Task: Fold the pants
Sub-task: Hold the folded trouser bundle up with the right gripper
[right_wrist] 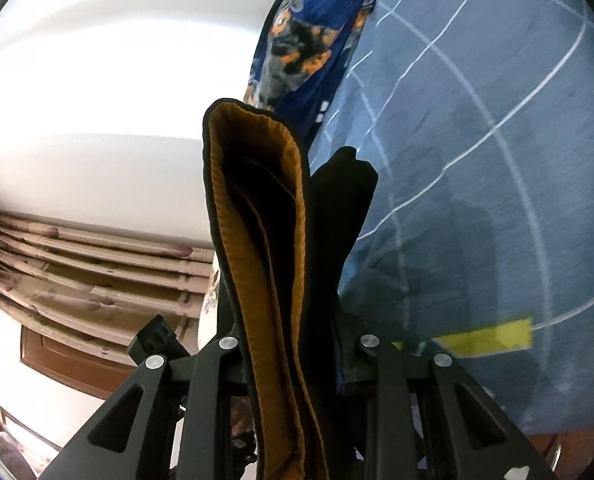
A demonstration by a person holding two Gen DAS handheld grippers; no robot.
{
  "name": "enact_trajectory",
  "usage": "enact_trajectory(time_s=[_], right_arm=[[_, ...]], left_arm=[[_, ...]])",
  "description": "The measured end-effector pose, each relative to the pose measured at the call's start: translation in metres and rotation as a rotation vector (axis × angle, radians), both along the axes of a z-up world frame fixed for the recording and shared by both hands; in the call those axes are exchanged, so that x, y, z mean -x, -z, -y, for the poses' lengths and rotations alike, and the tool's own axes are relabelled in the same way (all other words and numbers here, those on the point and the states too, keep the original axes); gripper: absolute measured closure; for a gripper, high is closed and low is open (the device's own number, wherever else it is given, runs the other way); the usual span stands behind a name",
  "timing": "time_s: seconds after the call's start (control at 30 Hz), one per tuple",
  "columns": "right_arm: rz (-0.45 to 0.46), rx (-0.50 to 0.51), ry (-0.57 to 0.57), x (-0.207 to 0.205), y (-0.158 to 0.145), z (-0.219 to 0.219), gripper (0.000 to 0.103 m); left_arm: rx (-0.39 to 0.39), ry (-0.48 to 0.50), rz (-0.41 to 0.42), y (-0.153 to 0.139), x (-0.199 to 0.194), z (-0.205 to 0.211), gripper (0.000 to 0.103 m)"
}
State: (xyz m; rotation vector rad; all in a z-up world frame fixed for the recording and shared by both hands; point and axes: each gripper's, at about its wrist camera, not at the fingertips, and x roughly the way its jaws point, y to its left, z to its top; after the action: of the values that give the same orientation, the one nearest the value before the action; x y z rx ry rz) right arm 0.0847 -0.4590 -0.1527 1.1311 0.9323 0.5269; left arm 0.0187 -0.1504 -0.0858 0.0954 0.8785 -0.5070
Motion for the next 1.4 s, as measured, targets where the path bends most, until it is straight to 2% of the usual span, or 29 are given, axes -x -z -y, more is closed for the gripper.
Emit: enact_trajectory(time_s=[0.63,1.4], right_arm=[[-0.009,-0.017,-0.081,-0.034,-0.006,-0.082,0.079],[-0.065,-0.043,-0.165,-0.086,0.013,-0.151,0.079]], left_arm=[[-0.022,-0.108,0.044,-0.015,0.006,-0.082,0.085],[-0.026,-0.228,0.037,-0.003,-0.027,-0.148,0.085]])
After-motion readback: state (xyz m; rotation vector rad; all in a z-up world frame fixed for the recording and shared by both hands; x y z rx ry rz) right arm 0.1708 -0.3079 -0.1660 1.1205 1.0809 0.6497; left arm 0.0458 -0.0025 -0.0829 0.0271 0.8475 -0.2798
